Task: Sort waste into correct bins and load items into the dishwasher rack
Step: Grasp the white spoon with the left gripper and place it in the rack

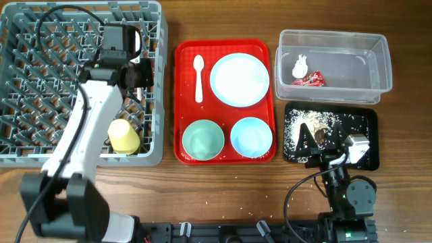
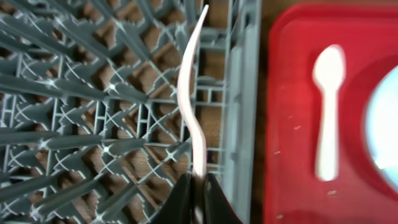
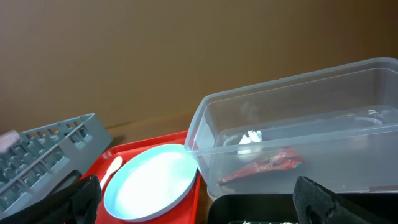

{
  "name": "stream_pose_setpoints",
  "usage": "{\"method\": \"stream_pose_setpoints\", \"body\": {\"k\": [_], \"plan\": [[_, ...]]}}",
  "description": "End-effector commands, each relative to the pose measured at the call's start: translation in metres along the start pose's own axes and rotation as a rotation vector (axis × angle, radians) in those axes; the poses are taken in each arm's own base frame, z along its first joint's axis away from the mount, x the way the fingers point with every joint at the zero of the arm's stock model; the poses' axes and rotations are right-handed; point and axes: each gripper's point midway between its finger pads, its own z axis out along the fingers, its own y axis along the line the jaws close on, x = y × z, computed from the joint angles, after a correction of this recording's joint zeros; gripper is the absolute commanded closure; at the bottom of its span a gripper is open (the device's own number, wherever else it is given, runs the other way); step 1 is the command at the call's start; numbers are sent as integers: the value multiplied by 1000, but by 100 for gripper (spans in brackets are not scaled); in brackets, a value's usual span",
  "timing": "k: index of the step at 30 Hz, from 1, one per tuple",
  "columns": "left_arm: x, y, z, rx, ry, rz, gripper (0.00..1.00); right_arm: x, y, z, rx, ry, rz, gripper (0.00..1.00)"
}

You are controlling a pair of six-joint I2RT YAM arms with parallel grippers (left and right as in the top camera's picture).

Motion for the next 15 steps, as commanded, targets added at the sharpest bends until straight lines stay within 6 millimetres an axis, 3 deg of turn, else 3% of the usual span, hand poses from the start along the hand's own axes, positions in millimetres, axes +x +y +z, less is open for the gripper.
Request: {"method": "stream_pose_setpoints", "body": {"k": [1, 2, 3, 5, 6, 7, 11, 14, 15], "plan": [[13, -11, 27, 27, 76, 59, 69, -3, 2, -1, -13, -12, 8, 0], [12, -19, 24, 51, 69, 69, 54, -3, 2, -1, -13, -12, 8, 0], [11, -30, 20, 78, 61, 83, 48, -3, 2, -1, -13, -12, 8, 0], [13, -44, 17, 115, 61, 86, 43, -3, 2, -1, -13, -12, 8, 0], [16, -58, 15, 145, 64, 108, 26, -3, 2, -1, -13, -12, 8, 0], [15, -67, 15, 158, 55, 118, 15, -3, 2, -1, -13, -12, 8, 0], [4, -102, 27, 208, 0, 57, 26, -3, 2, -1, -13, -12, 8, 0], [14, -119, 70, 206, 42, -27, 39, -3, 2, -1, -13, -12, 8, 0], [17, -122, 82, 205, 51, -38, 39, -3, 2, -1, -13, -12, 8, 0]]}}
